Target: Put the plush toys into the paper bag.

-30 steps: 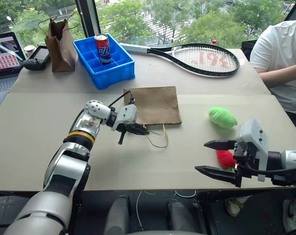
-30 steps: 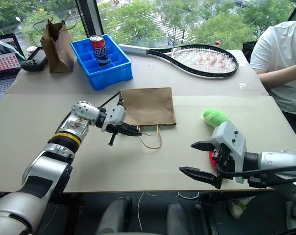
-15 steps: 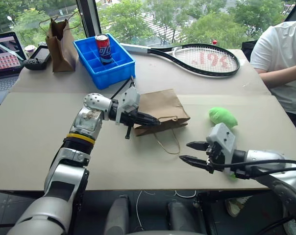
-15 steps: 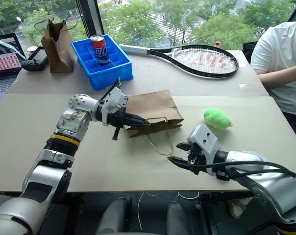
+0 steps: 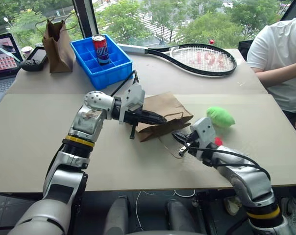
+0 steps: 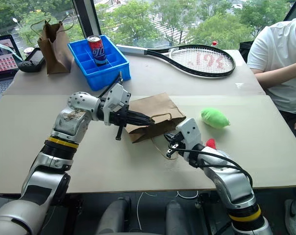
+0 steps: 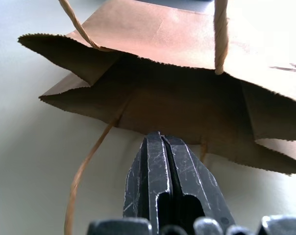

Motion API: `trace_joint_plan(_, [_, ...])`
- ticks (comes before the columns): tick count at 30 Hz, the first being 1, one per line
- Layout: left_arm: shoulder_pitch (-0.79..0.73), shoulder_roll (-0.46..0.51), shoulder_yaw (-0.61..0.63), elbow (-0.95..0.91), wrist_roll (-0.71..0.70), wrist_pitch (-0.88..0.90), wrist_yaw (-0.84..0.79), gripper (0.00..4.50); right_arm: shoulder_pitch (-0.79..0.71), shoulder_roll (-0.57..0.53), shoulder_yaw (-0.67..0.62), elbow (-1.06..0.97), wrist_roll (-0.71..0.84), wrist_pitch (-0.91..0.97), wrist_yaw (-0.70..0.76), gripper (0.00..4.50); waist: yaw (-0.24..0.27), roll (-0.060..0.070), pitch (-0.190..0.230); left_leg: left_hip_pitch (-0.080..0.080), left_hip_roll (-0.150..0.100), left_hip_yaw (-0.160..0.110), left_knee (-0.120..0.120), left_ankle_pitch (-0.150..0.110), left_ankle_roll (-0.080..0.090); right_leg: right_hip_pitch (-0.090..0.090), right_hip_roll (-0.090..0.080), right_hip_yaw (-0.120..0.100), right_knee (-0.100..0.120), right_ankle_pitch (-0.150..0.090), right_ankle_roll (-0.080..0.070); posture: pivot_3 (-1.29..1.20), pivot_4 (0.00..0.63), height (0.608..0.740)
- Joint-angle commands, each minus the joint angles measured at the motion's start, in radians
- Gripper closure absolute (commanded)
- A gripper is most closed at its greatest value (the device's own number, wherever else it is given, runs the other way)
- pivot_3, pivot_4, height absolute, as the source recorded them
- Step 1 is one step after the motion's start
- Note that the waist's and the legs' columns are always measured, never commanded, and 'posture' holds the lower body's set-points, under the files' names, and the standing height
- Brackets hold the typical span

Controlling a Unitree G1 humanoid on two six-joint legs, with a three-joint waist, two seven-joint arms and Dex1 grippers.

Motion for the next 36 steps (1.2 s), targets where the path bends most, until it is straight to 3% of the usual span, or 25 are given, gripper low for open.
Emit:
trace_joint_plan(1, [-0.019, -0.008, 0.022, -0.035, -0.042, 0.022, 0.026, 4.50, -0.052, 0.051, 0.018, 0.111, -0.060, -0.097, 0.006, 4.47, -0.001, 0.000, 0.000, 0.000, 0.000, 0.000, 0.000, 0.000, 0.000, 0.000, 0.000, 0.000, 0.000, 0.000, 0.000, 0.00, 0.150, 0.740])
trace_joint_plan(5, [-0.032, -0.020, 0.043, -0.050, -0.085, 0.073, 0.057, 4.50, -0.069, 0.115, -0.002, 0.208, -0.074, -0.151, 0.006, 4.47, -0.001, 0.000, 0.000, 0.000, 0.000, 0.000, 0.000, 0.000, 0.000, 0.000, 0.000, 0.000, 0.000, 0.000, 0.000, 0.00, 0.150, 0.740])
trace_joint_plan(16, [-0.114, -0.010, 0.169, -0.043, -0.161, 0.186, 0.232, 4.50, -0.063, 0.092, 0.093, 0.307, -0.212, -0.188, 0.082, 4.47, -0.002, 0.000, 0.000, 0.001, 0.000, -0.001, -0.001, 0.000, 0.000, 0.001, 0.001, 0.000, 0.001, 0.000, 0.000, 0.00, 0.150, 0.740])
trace_joint_plan(36, [-0.290, 0.134, 0.092, -0.134, -0.084, 0.167, 0.214, 4.50, -0.101, 0.121, 0.067, 0.353, -0.249, -0.197, 0.096, 4.47, -0.007, 0.000, 0.000, 0.004, 0.000, -0.001, -0.002, 0.000, -0.001, 0.002, 0.001, 0.000, 0.001, 0.000, 0.000, 0.00, 0.150, 0.740])
